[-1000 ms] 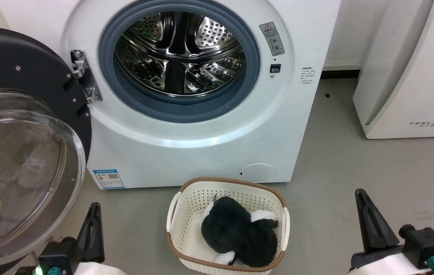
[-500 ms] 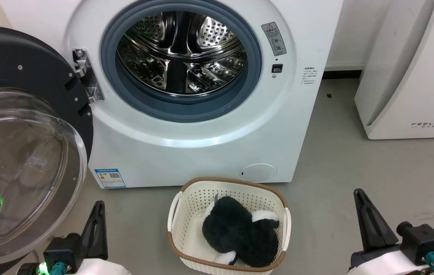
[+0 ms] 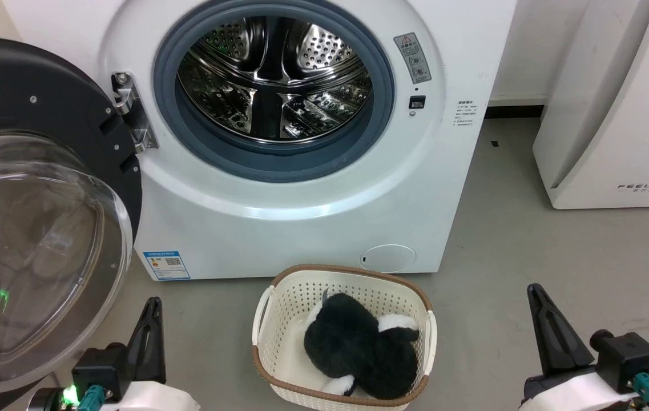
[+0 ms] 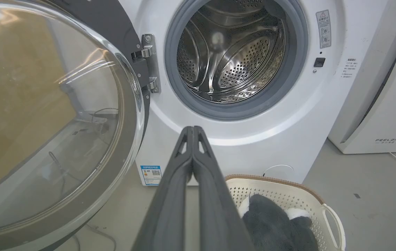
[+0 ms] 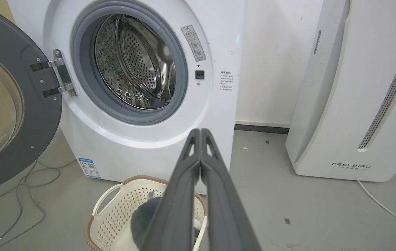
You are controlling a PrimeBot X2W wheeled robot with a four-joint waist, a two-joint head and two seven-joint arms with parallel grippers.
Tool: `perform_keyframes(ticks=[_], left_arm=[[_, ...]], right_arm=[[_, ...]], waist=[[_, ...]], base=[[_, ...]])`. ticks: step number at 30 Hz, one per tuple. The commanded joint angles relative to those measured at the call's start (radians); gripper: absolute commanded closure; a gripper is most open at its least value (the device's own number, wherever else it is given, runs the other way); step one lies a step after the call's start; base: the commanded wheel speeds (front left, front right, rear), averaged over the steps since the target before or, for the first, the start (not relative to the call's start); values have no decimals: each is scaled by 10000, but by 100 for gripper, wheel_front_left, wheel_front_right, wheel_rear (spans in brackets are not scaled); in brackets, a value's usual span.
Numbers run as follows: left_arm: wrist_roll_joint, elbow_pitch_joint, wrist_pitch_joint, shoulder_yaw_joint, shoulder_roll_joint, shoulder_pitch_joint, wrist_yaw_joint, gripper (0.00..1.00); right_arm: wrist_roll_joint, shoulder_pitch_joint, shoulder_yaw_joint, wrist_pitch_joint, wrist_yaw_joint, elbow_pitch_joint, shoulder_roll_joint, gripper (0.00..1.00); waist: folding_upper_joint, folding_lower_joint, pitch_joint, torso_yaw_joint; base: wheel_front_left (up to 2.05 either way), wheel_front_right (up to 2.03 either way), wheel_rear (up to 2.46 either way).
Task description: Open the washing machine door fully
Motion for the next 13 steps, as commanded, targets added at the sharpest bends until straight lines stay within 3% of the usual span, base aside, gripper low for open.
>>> perform_keyframes(ticks=[1,13], left_arm=[[100,-47,50,-45,2,-162,57,100],[182,-85,294,-161,3,-247,102,100]], right_arm=[[-117,-190,-14,54,4,20,17,100],[-228,-250,-32,300,5,28,20,100]], waist=[[0,1,0,6],[0,1,5,50]], base=[[0,0,0],[0,0,0]])
